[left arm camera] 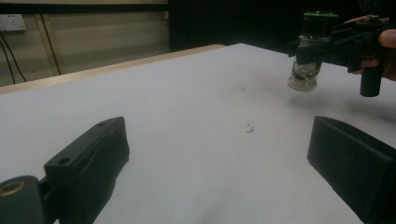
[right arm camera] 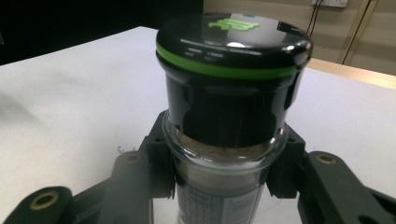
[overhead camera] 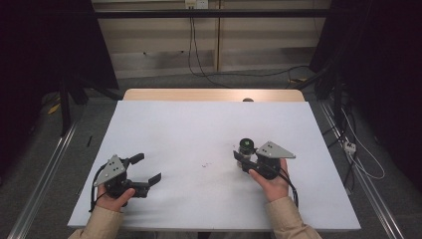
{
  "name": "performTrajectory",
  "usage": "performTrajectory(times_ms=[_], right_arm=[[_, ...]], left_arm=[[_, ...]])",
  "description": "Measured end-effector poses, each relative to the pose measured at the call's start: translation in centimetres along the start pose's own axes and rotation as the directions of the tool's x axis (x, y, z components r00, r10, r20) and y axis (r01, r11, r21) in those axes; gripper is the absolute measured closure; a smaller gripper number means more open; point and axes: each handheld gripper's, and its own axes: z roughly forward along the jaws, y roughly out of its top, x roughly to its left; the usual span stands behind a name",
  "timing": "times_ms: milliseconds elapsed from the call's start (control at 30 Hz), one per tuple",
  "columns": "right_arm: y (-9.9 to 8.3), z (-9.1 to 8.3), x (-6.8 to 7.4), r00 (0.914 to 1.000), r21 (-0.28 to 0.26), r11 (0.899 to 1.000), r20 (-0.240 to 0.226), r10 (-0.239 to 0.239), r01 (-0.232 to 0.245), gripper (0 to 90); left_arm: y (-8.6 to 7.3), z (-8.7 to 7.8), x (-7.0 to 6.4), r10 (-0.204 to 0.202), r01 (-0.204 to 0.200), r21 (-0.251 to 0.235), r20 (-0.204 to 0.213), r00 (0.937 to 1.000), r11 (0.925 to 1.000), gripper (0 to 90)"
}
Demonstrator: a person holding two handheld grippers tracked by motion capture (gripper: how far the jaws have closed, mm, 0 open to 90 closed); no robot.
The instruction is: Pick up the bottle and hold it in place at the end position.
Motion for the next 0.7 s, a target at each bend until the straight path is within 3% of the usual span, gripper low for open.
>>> performTrajectory(times_ms=[200,700], right_arm=[[0.3,1.1,0.3,0.9995,0.004,1.000,-0.020,-0.024,0.024,53.7],[0.6,3.2,0.8,0.9981,0.003,0.999,-0.053,-0.032,0.032,53.7]], left_arm=[[0.0,0.0,0.0,0.001,-0.001,0.001,-0.002,1.0000,1.0000,5.1],[-0.1,0.1,0.1,-0.005,0.005,0.006,0.001,1.0000,1.0000,5.1]])
